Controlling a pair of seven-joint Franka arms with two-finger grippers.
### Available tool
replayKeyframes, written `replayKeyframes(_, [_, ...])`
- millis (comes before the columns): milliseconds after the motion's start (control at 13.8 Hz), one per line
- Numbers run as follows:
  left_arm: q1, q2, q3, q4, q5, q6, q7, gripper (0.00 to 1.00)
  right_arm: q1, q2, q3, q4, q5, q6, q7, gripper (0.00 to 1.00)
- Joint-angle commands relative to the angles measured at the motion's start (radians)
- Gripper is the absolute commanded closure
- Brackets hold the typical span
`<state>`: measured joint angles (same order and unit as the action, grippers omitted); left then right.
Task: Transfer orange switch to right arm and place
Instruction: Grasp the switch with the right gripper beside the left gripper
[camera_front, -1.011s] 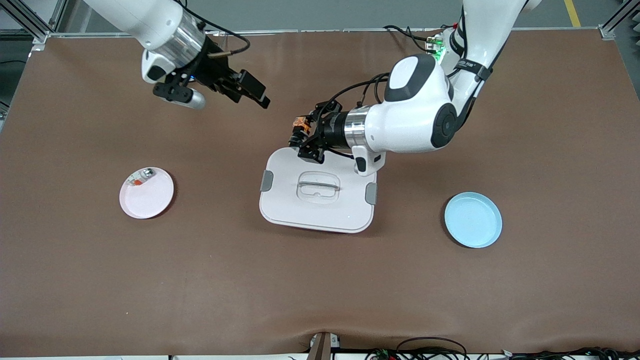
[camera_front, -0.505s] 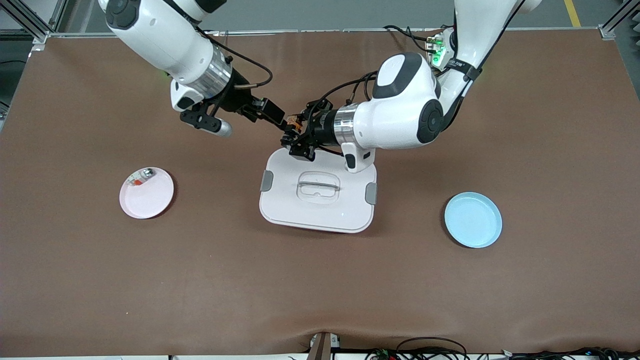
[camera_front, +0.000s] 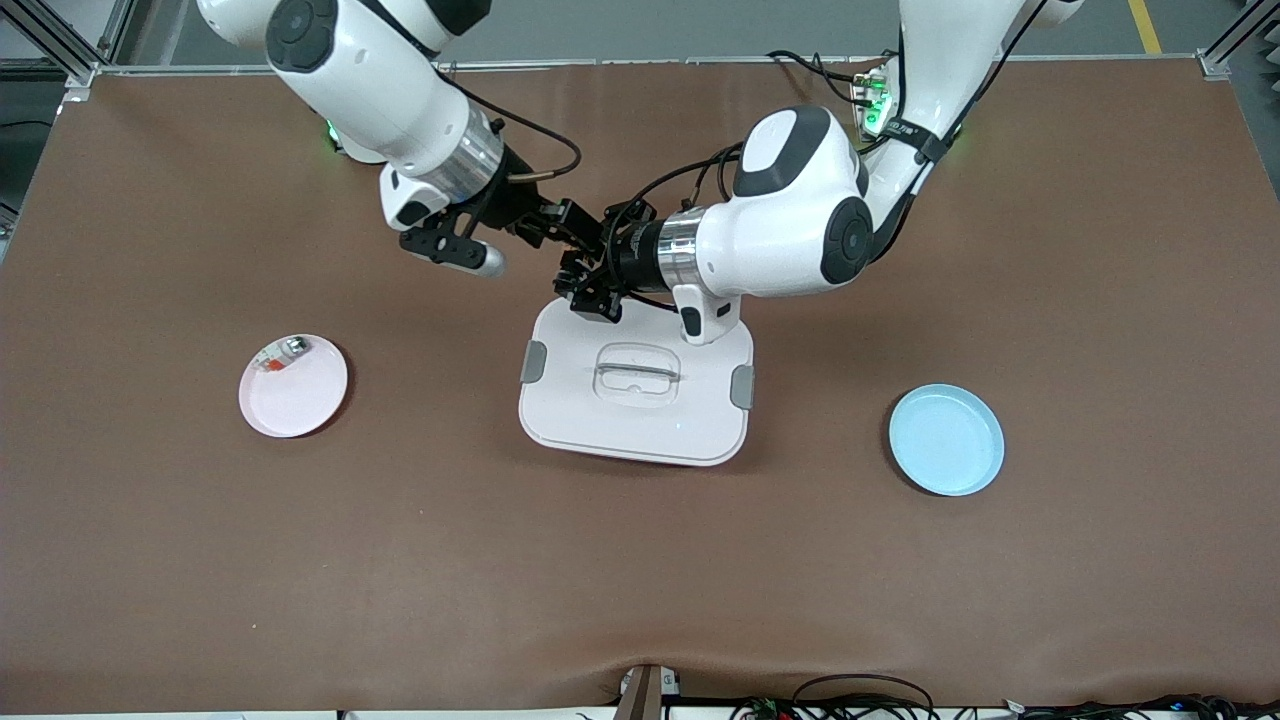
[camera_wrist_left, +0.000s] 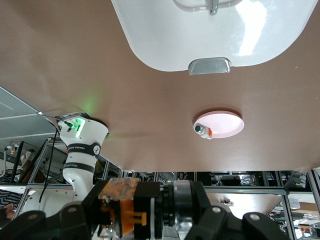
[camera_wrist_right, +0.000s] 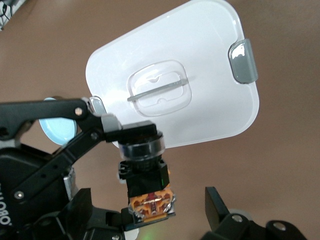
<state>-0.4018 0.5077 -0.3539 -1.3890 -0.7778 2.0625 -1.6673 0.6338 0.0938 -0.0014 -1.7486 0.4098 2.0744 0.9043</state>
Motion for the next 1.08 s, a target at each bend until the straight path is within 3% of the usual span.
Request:
replayKeyframes(0, [-0.017,0.012,0.01,0.027,-0.015,0.013,-0.017,1.0,0.021,0.033,-0.012,0.023,0.015,-0.002,0.002,0.0])
replayKeyframes(289, [-0.017,0.017,0.012,0.025,-0.014,0.013,-0.015,1.0,0.021,0.037,-0.014,0.021,0.015,-0.005,0.001,0.0])
replayKeyframes(361, [-0.019,0.018,0.012,0.025,-0.014,0.013,-0.015,1.0,0.021,0.037,-0.012,0.021,0.015,-0.007,0.001,0.07])
replayKeyframes(650, [-0.022,0.018,0.013,0.025,-0.012,0.015,-0.015,1.0,0.02,0.037,-0.014,0.021,0.015,-0.01,-0.004,0.89])
replayKeyframes(722, [-0.022,0.018,0.013,0.027,-0.012,0.015,-0.015,1.0,0.02,0.037,-0.012,0.023,0.015,-0.01,-0.004,1.0])
replayKeyframes(1011, [-0.022,0.018,0.013,0.027,-0.012,0.015,-0.015,1.0,0.018,0.037,-0.014,0.026,0.015,-0.011,-0.004,1.0])
